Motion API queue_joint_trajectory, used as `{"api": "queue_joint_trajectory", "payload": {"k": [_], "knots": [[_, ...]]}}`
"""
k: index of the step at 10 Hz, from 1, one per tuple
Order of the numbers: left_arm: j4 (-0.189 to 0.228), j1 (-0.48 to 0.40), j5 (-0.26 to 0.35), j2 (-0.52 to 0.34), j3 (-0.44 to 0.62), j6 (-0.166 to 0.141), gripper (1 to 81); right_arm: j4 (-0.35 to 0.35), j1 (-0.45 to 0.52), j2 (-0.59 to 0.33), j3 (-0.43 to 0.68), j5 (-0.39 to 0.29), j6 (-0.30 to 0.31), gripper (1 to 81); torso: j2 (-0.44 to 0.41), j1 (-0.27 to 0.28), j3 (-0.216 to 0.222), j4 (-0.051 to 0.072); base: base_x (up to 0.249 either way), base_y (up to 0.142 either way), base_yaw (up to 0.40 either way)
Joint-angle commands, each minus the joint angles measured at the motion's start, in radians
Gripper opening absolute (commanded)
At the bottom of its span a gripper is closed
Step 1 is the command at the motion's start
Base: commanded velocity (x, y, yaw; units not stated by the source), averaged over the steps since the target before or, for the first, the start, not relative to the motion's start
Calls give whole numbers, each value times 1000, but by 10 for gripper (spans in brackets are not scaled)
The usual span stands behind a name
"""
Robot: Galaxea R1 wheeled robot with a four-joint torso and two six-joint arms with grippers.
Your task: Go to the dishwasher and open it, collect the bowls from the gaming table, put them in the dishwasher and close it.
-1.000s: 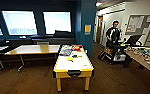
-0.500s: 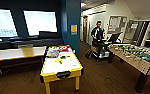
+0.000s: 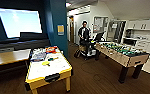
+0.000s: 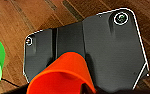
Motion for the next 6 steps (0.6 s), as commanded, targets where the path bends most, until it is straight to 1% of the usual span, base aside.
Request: {"api": "queue_joint_trajectory", "payload": {"k": [1, 6], "knots": [[1, -62, 48, -1, 1, 7, 10, -15, 46, -1, 2, -33, -4, 10, 0, 0, 0, 0, 0, 0, -386], [4, -62, 48, 5, 1, 4, 10, -20, 48, 2, 2, -33, -4, 10, 0, 0, 0, 0, 0, 0, -386]]}}
